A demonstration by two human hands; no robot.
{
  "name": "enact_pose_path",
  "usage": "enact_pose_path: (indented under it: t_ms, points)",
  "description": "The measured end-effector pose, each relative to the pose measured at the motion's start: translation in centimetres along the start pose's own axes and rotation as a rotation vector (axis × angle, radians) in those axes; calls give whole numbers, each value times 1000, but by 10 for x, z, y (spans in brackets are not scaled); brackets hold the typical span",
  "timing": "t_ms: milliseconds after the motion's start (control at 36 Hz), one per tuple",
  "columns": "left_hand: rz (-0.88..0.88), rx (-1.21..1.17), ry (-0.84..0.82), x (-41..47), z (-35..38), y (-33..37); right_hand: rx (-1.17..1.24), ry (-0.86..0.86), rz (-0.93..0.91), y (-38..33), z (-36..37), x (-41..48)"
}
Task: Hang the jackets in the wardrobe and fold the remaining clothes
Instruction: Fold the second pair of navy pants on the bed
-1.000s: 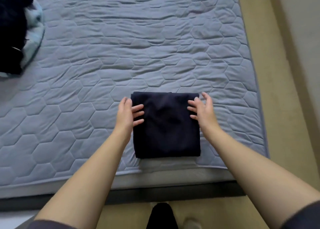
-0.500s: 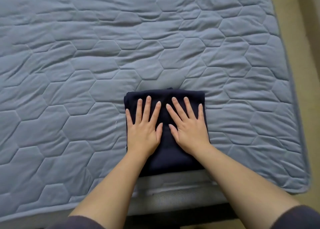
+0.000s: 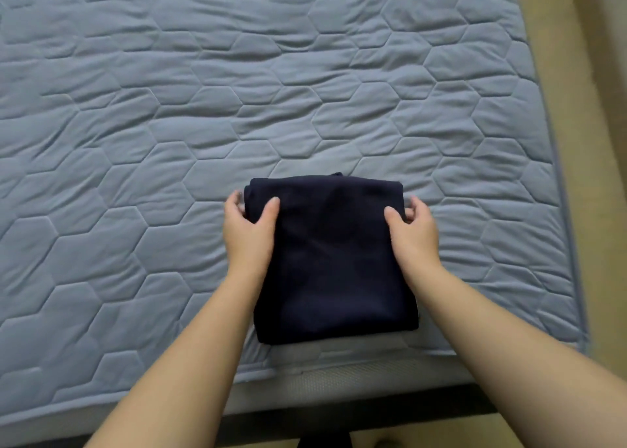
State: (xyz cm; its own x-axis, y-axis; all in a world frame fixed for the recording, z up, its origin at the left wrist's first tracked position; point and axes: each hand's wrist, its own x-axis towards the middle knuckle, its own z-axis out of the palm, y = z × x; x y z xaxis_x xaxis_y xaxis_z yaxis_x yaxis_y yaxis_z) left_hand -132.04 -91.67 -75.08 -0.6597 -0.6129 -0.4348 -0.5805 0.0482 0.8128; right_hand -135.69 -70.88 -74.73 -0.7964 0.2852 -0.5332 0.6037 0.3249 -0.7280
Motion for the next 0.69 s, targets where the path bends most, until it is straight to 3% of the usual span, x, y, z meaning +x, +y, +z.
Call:
enact_pose_path:
  t_ms: [111, 222, 333, 444, 556, 694]
  points:
    - [69, -2, 116, 15, -12, -2, 34, 29, -161, -15, -1, 1]
    - [-149, -63, 133, 16, -22, -27, -49, 12, -109, -7, 3, 9]
    - [-396, -238, -111, 11, -29, -33, -48, -170, 163, 17, -1, -2]
    - [-447, -183, -474, -16, -39, -46, -57, -369, 245, 36, -15, -28]
    - [-544, -122, -517, -39, -49, -53, 41, -504, 401, 33, -32, -45]
    - [-672, -109, -558, -65, -67, -26, 60, -505, 627, 14, -55, -74]
